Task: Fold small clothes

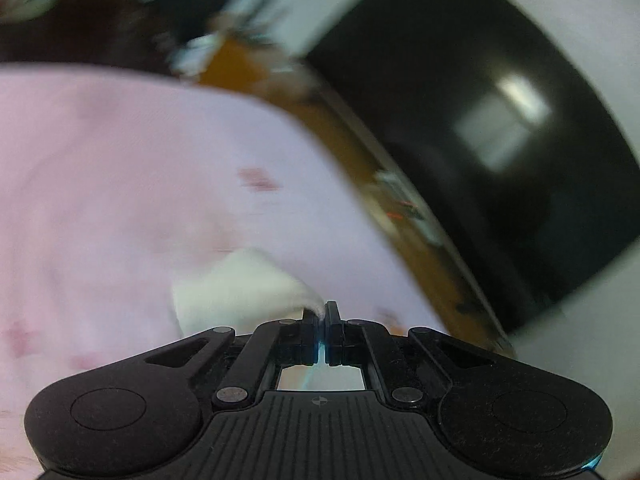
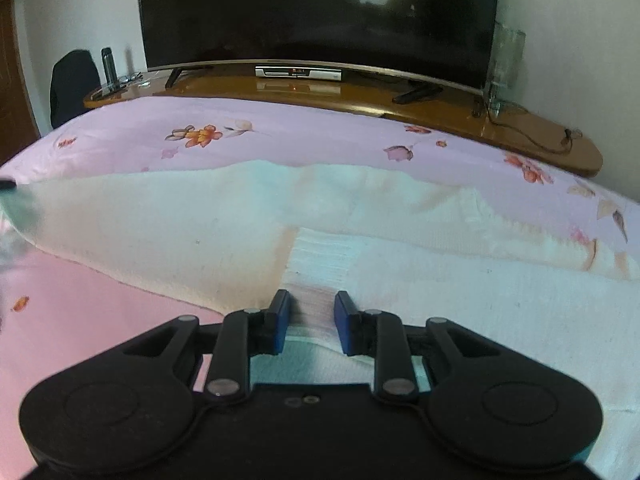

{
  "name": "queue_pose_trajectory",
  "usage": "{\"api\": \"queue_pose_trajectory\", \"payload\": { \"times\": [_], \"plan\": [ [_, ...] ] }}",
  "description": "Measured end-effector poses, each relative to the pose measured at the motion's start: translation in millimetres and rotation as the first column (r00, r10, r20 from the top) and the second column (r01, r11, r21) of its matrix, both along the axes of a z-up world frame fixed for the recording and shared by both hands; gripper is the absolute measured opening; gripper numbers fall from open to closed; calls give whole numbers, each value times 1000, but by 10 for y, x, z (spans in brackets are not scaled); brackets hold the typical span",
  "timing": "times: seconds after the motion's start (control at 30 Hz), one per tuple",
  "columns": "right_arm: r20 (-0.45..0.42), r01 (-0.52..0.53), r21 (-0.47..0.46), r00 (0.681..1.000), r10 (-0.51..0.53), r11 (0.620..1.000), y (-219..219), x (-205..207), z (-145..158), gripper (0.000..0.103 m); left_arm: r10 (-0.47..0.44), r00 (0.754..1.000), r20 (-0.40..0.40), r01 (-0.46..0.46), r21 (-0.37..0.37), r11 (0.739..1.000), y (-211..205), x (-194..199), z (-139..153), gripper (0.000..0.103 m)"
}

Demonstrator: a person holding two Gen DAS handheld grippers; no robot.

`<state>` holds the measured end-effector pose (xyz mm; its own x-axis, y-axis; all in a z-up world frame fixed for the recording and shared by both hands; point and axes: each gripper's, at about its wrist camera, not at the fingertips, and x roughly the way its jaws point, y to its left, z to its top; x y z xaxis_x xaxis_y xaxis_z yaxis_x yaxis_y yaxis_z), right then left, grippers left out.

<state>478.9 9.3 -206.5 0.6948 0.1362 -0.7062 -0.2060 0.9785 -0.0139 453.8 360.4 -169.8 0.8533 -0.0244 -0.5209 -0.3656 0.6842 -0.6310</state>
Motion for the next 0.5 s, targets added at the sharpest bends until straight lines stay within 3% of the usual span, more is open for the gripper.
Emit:
{"api": "queue_pose_trajectory", "payload": {
  "times": [0.1, 0.17, 0.27, 0.37, 0.43, 0.5],
  "plan": [
    [-14, -3, 14, 1000, 3, 1000, -24, 21, 14, 26, -155, 987, 42, 154, 21, 988, -471, 176, 250, 2],
    [-27, -5, 28, 1000, 6, 1000, -37, 30, 38, 27, -268, 962, 49, 268, 18, 963, -879, 266, 343, 2],
    [-48, 27, 119, 999, -22, 993, -241, 3, 158, 22, -434, 900, 37, 434, 16, 901, -1609, 405, 349, 2],
    [-9, 87, 136, 996, -86, 987, -573, -126, 312, 25, -555, 832, 3, 555, -7, 832, -2292, 490, 224, 2],
    [-24, 113, 147, 994, -110, 983, -788, -182, 369, 26, -613, 789, -41, 612, -39, 790, -2696, 537, 79, 2],
    [-39, 139, 152, 990, -135, 979, -1000, -263, 392, 27, -673, 730, -120, 670, -70, 739, -3106, 634, -97, 3]
  ]
}}
